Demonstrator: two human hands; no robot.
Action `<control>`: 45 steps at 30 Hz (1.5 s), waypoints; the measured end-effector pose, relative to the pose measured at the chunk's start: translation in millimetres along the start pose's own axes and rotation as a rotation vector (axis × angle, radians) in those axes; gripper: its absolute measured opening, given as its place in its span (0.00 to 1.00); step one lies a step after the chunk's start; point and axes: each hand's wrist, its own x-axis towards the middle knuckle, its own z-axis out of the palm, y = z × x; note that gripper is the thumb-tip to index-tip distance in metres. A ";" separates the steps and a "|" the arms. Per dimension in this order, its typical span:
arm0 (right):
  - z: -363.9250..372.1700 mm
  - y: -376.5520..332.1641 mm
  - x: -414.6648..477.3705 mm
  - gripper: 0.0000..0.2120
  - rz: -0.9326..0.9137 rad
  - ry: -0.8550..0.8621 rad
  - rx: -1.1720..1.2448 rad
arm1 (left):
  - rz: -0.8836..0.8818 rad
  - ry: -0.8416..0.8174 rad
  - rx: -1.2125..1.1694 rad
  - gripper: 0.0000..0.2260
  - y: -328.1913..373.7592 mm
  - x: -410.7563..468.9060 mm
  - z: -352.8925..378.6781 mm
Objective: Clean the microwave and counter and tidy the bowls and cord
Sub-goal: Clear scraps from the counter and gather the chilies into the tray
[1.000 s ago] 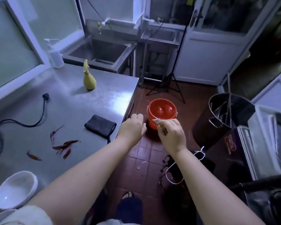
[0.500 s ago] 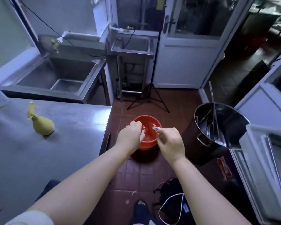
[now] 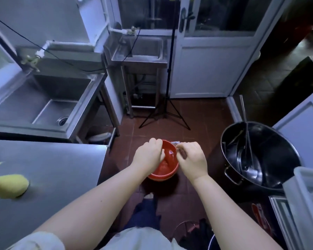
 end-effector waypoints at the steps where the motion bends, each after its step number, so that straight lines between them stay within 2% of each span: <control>1: 3.5 7.6 12.5 0.10 0.009 0.010 -0.009 | 0.034 0.012 -0.001 0.10 -0.5 15.8 5.4; 6: 28.6 40.4 87.0 0.10 0.078 0.036 -0.049 | 0.122 0.021 0.030 0.14 -15.8 108.5 39.2; 14: 86.4 90.7 201.2 0.06 0.217 -0.146 -0.103 | 0.226 0.049 -0.070 0.09 -63.1 249.5 92.2; 20: 129.4 131.4 229.1 0.05 0.309 -0.257 -0.123 | 0.127 -0.092 -0.127 0.10 -90.8 294.5 139.1; 26: 209.4 185.6 216.2 0.06 0.376 -0.372 -0.042 | -0.013 -0.242 -0.173 0.10 -109.6 302.3 213.0; 29: 280.5 237.2 187.4 0.07 0.395 -0.437 -0.009 | -0.082 -0.283 -0.184 0.10 -117.2 296.4 291.9; 33: 371.0 299.5 132.4 0.10 0.429 -0.606 0.015 | -0.163 -0.398 -0.190 0.10 -121.4 268.4 406.2; 38: 458.0 334.1 82.2 0.12 0.372 -0.645 0.078 | -0.219 -0.443 -0.190 0.09 -128.8 241.8 508.4; 42: 517.3 360.7 60.3 0.13 0.417 -0.690 0.084 | -0.242 -0.454 -0.208 0.08 -140.2 232.2 566.4; 45: 545.9 382.9 58.5 0.11 0.465 -0.639 0.050 | -0.272 -0.494 -0.238 0.09 -143.2 230.7 592.7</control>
